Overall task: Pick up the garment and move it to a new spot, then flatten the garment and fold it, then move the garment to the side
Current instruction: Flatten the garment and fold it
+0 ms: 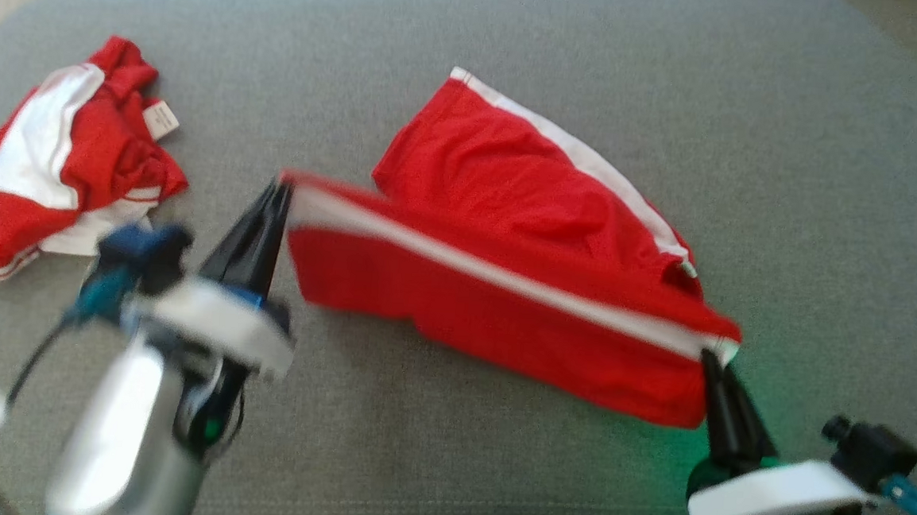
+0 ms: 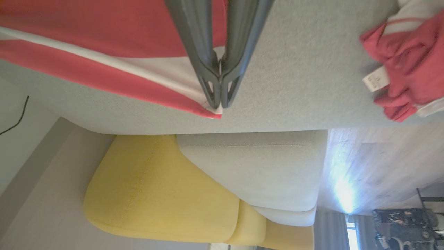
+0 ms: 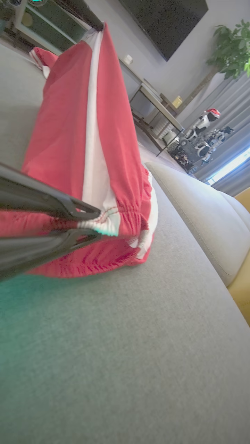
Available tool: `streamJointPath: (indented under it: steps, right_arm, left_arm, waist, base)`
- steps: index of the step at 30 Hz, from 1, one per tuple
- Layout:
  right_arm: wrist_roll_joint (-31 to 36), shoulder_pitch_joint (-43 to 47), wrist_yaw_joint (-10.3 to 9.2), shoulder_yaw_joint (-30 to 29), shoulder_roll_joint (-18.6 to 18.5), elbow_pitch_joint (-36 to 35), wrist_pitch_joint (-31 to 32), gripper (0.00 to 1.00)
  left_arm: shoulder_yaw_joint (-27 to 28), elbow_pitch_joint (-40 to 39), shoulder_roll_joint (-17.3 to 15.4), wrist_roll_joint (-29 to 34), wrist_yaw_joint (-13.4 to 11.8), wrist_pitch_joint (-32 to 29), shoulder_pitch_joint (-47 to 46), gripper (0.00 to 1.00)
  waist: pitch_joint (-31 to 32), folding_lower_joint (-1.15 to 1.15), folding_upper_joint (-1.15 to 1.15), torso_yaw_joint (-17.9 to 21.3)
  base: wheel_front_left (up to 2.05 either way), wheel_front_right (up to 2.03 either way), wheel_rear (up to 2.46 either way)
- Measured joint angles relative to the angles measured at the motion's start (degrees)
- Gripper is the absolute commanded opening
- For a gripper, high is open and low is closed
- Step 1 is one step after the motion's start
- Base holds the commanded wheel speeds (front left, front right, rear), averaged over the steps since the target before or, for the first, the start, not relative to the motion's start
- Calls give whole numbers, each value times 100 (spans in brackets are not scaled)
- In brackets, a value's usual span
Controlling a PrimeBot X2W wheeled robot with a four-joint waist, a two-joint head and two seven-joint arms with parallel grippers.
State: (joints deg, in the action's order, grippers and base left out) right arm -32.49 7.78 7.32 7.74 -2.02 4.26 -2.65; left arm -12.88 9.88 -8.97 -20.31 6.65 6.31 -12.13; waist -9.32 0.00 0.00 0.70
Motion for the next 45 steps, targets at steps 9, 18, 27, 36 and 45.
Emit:
streamJointPath:
  steps: [9, 18, 27, 36, 45]
  right_arm:
    - [-411, -1316, -1, 93, -27, 895, -675, 0]
    - [-834, -2145, -1, 474, -55, 1484, -1043, 0]
    - [-1032, -2644, -2, 1035, -68, 1751, -1155, 0]
    - [-920, -2701, -2, 1281, -75, 1722, -1157, 100]
    - [476, -2331, -2, 594, -75, 1191, -1172, 100]
  left_arm:
    - [-993, 1621, -203, -283, 89, -410, -2325, 0]
    - [-1891, 3100, -263, -1044, 90, -486, -3891, 0]
    - [-2506, 4235, -321, -1784, 90, -257, -4606, 0]
    - [-2903, 4604, -305, -2299, 90, 428, -4734, 100]
    - [-2552, 4385, -282, -2245, -192, 798, -4620, 100]
  waist:
    - [-540, 0, 0, 287]
    - [-1019, 0, 0, 770]
    - [-1445, 0, 0, 1192]
    - [-1530, 0, 0, 1196]
    - [-1290, 0, 0, 1018]
  base:
    - [0, 0, 0]
    - [0, 0, 0]
    - [0, 0, 0]
    - [0, 0, 0]
    - [0, 0, 0]
